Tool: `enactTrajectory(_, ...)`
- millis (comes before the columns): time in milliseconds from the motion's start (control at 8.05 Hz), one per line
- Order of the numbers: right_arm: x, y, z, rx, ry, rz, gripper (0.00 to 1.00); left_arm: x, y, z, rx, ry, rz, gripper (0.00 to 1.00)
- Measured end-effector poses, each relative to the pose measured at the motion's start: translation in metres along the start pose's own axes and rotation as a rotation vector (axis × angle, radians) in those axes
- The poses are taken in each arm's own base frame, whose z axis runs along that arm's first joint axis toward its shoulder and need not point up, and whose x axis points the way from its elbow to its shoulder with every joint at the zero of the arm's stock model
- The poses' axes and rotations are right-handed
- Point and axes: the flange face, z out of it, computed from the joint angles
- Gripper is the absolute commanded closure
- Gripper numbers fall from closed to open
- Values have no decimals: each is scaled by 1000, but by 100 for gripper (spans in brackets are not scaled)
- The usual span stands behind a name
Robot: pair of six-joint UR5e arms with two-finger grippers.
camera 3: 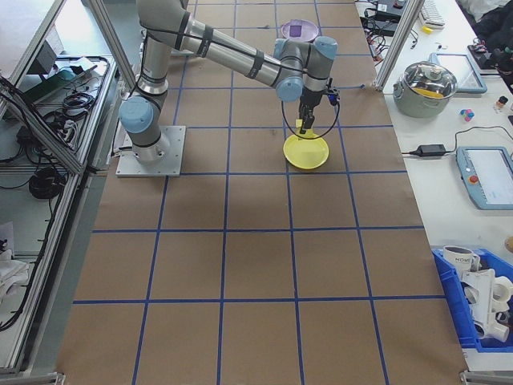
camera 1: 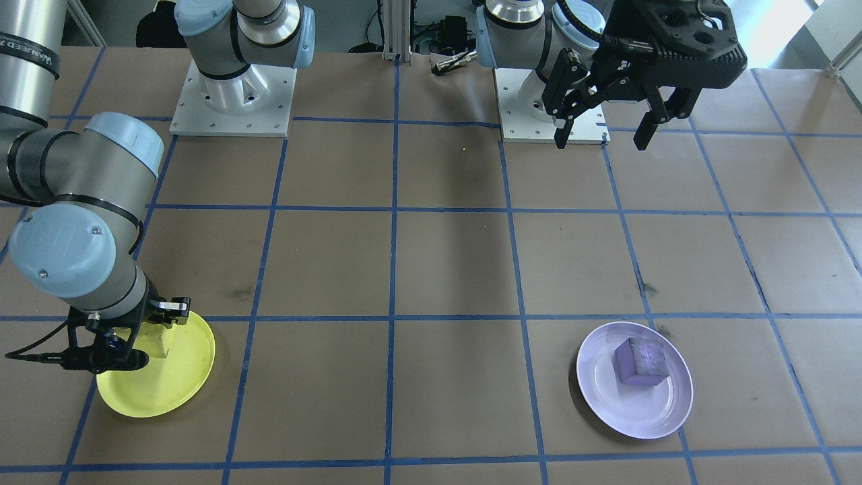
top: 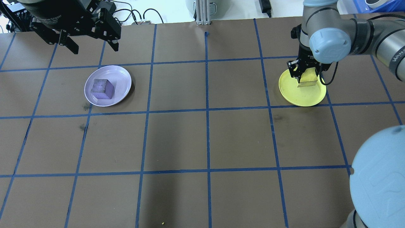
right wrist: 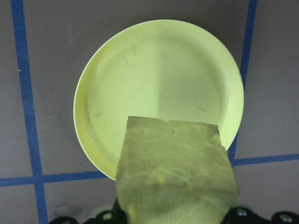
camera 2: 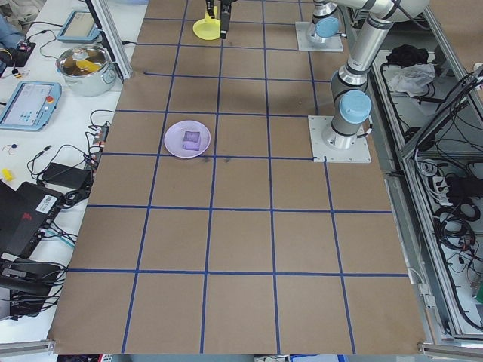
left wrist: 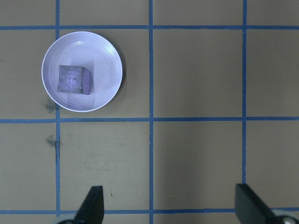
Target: Sort blocks by color into plates
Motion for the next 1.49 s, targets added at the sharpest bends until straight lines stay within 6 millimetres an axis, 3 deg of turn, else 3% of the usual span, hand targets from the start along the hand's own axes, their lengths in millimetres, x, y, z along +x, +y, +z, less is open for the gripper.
enactTrajectory(124, -1, -7, 18, -26, -3, -9, 60, 0, 0, 0, 0, 0, 0, 0)
enactTrajectory(249, -2, -13, 32, -38, -5, -13, 1, 0, 0, 0, 0, 0, 0, 0)
enactTrajectory(497, -1, -19, 39, -28, -2, -39, 0, 0, 0, 0, 0, 0, 0, 0)
enactTrajectory(746, 3, -15, 23, 3, 0, -69, 0, 0, 0, 0, 0, 1, 0, 0)
enactTrajectory(1118, 8, 11, -40, 94, -33, -80, 0, 0, 0, 1, -1, 1, 0, 0)
enactTrajectory(1491, 2, 66, -123, 172, -171, 6, 0, 0, 0, 0, -1, 5, -2, 0)
